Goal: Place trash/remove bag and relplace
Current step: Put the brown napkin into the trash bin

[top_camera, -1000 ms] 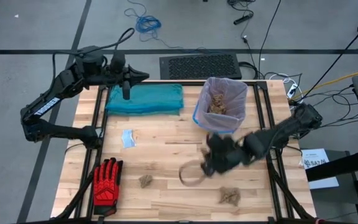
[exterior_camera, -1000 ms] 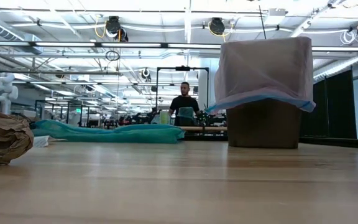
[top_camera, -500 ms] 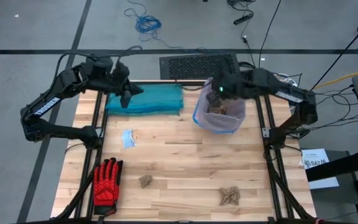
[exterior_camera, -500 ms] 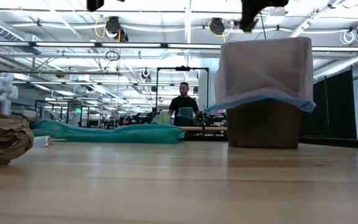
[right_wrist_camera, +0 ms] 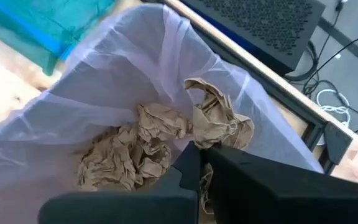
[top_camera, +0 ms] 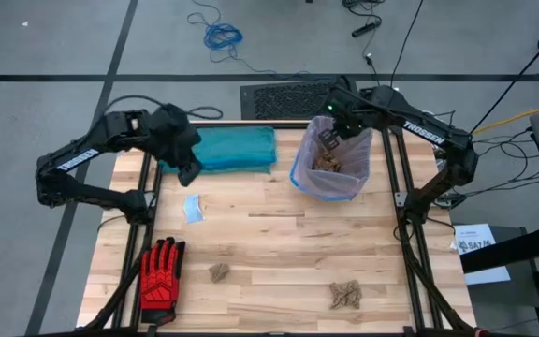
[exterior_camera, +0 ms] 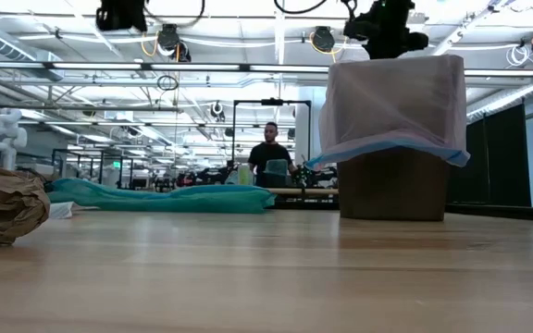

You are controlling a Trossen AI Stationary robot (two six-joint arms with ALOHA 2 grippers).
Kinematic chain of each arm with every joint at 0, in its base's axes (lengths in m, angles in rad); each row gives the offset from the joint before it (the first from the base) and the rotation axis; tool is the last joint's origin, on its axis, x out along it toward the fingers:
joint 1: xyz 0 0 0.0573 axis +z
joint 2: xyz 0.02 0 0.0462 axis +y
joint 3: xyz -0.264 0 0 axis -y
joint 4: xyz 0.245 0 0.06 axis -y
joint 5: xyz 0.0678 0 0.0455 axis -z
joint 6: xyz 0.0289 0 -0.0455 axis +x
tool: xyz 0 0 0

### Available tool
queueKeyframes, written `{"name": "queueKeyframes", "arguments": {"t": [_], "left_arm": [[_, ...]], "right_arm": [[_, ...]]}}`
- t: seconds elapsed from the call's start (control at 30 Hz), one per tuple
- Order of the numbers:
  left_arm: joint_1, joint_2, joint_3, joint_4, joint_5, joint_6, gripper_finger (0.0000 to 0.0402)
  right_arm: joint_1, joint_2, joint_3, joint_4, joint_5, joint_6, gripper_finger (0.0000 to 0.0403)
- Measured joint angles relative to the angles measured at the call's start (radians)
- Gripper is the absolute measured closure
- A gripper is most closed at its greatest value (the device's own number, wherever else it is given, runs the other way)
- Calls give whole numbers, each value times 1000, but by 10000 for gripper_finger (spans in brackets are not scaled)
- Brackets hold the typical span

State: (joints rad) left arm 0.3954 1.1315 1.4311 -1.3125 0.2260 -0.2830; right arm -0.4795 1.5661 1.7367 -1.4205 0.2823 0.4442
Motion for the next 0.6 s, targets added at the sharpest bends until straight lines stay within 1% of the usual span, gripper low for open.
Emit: {"name": "queueKeyframes", "arguments": {"t": [0.27, 0.33, 0.4, 0.53, 0.6], "left_arm": [[0, 65, -144, -31, -7, -149, 402], [0, 74, -176, -49, -45, -191, 402], [1, 75, -217, -93, -79, -251, 402], [8, 79, -319, -155, -117, -320, 402], [10, 78, -387, -155, -115, -343, 402]], "right_arm": [[-13, 0, -22, 3, -9, -13, 403], [-16, 0, -22, 3, -36, -14, 403], [-18, 0, -22, 3, -41, -5, 402], [-18, 0, -22, 3, -41, 4, 385], [-18, 0, -22, 3, -41, 5, 370]]}}
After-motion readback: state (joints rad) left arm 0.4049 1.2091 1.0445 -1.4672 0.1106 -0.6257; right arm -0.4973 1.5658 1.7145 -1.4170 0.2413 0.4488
